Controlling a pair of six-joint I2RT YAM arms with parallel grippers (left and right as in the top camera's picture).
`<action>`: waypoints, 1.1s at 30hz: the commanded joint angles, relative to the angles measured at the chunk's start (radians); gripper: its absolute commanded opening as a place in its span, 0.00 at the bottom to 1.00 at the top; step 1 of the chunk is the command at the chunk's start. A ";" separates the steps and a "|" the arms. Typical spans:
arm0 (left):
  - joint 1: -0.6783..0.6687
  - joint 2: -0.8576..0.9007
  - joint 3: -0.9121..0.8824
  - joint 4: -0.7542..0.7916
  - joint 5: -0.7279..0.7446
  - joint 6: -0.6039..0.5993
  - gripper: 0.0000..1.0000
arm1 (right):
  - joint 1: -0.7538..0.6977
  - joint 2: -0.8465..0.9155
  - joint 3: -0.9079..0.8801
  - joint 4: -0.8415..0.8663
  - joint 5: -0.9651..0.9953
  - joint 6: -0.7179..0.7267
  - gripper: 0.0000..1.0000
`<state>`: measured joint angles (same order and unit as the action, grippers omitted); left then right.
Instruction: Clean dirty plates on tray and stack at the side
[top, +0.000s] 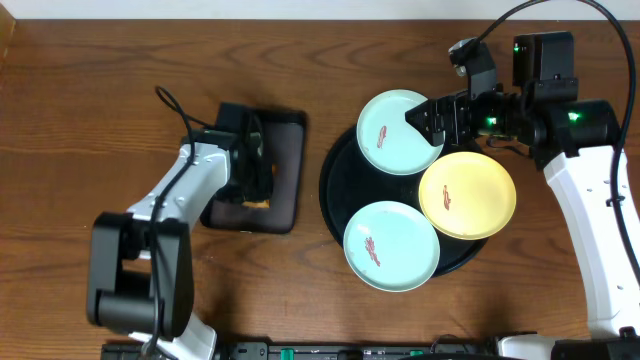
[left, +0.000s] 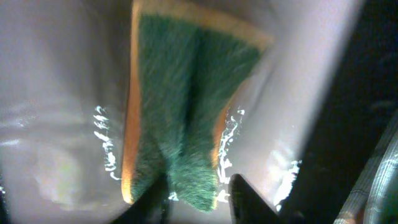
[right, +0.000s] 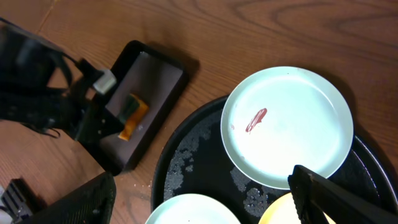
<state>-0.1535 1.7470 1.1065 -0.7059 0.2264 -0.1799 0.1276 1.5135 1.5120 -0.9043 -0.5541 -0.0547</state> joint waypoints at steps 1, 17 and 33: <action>0.000 -0.056 0.031 0.006 -0.006 -0.016 0.42 | -0.006 -0.008 0.026 -0.001 -0.019 0.010 0.88; -0.025 0.099 -0.023 0.095 -0.104 -0.016 0.15 | -0.006 -0.007 0.025 -0.001 0.084 0.010 0.84; -0.031 -0.005 0.158 -0.050 -0.104 0.017 0.07 | -0.006 0.084 0.025 0.016 0.156 0.061 0.76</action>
<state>-0.1799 1.8198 1.1767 -0.7261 0.1249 -0.1787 0.1276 1.5909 1.5192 -0.9016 -0.4095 -0.0109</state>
